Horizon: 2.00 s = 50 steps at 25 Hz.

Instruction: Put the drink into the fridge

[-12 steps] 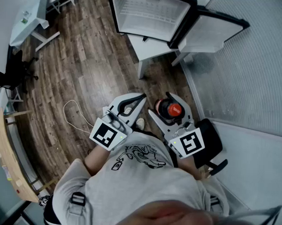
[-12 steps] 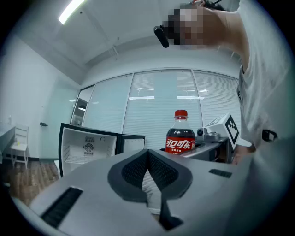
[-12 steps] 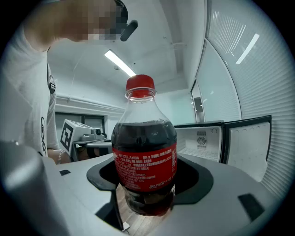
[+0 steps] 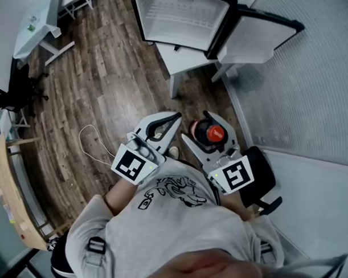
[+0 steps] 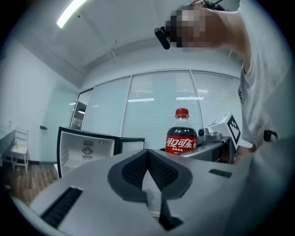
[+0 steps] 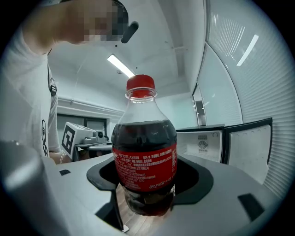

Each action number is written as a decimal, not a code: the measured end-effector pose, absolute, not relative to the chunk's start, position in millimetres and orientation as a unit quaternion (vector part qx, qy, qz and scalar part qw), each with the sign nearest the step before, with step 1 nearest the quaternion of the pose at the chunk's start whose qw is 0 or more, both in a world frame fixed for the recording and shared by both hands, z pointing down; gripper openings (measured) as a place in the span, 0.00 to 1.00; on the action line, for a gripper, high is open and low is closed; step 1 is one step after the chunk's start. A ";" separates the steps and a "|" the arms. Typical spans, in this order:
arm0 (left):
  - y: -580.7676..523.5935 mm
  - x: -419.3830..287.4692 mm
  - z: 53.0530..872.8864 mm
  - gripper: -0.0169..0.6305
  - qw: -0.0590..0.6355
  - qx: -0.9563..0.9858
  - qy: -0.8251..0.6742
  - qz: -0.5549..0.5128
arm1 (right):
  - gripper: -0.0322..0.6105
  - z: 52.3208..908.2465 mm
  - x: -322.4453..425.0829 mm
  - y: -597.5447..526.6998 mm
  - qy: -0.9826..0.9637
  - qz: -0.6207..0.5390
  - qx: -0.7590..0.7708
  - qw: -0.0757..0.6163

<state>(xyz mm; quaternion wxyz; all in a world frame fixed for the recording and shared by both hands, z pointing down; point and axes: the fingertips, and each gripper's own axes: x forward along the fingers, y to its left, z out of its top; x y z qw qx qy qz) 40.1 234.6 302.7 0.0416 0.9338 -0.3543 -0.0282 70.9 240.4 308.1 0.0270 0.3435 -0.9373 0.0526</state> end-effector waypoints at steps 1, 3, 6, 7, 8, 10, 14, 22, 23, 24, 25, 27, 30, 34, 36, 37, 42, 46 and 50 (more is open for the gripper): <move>234.3 39.8 302.9 0.03 0.043 0.933 -0.356 -0.028 | 0.55 307.9 71.3 240.3 -0.938 0.051 0.342 0.028; 232.8 39.9 302.8 0.03 0.042 0.933 -0.357 -0.026 | 0.55 307.1 72.2 239.4 -0.939 0.051 0.340 0.028; 228.7 41.1 301.8 0.03 0.038 0.934 -0.355 -0.025 | 0.55 306.2 72.8 235.6 -0.940 0.048 0.337 0.029; 227.3 41.2 301.4 0.03 0.037 0.934 -0.355 -0.026 | 0.55 306.0 72.4 233.7 -0.940 0.047 0.336 0.029; 226.0 41.0 301.5 0.03 0.037 0.934 -0.354 -0.027 | 0.55 305.9 71.8 231.5 -0.940 0.047 0.337 0.029; 223.2 39.5 302.8 0.03 0.040 0.934 -0.353 -0.027 | 0.55 306.1 69.9 226.5 -0.940 0.047 0.338 0.029; 210.9 34.7 306.8 0.03 0.042 0.936 -0.348 -0.025 | 0.55 307.5 65.3 212.8 -0.938 0.044 0.341 0.031; 162.6 22.6 305.6 0.03 0.041 0.939 -0.339 -0.029 | 0.55 311.0 53.4 169.3 -0.936 0.045 0.348 0.039; 155.5 20.5 305.3 0.03 0.041 0.940 -0.338 -0.029 | 0.55 311.2 51.0 162.4 -0.935 0.046 0.349 0.040; 148.1 18.2 305.1 0.03 0.041 0.940 -0.336 -0.030 | 0.55 311.5 48.6 155.2 -0.934 0.048 0.351 0.041; 140.6 15.9 305.2 0.03 0.042 0.941 -0.335 -0.030 | 0.55 311.9 46.1 147.7 -0.934 0.048 0.352 0.041; 126.2 11.1 306.0 0.03 0.044 0.942 -0.332 -0.031 | 0.55 312.5 41.1 133.0 -0.933 0.049 0.355 0.043; 104.3 3.4 307.1 0.03 0.049 0.943 -0.327 -0.031 | 0.55 311.8 33.5 110.5 -0.931 0.047 0.359 0.045; 74.0 -9.0 305.4 0.03 0.048 0.945 -0.323 -0.032 | 0.55 310.8 21.4 80.5 -0.930 0.047 0.362 0.046; 59.5 -16.6 304.1 0.03 0.049 0.945 -0.322 -0.031 | 0.55 310.6 14.5 66.0 -0.929 0.048 0.363 0.048; 52.3 -20.1 303.4 0.03 0.049 0.945 -0.322 -0.031 | 0.55 310.1 11.0 58.8 -0.929 0.048 0.364 0.048; 22.8 -36.6 302.5 0.03 0.051 0.946 -0.319 -0.030 | 0.55 308.7 -5.1 29.3 -0.928 0.050 0.366 0.049; -0.1 -47.3 304.7 0.03 0.053 0.947 -0.315 -0.030 | 0.55 310.9 -15.4 6.0 -0.926 0.051 0.370 0.052; -18.1 -54.9 305.3 0.03 0.057 0.949 -0.309 -0.029 | 0.55 312.8 -23.5 -10.1 -0.924 0.054 0.374 0.054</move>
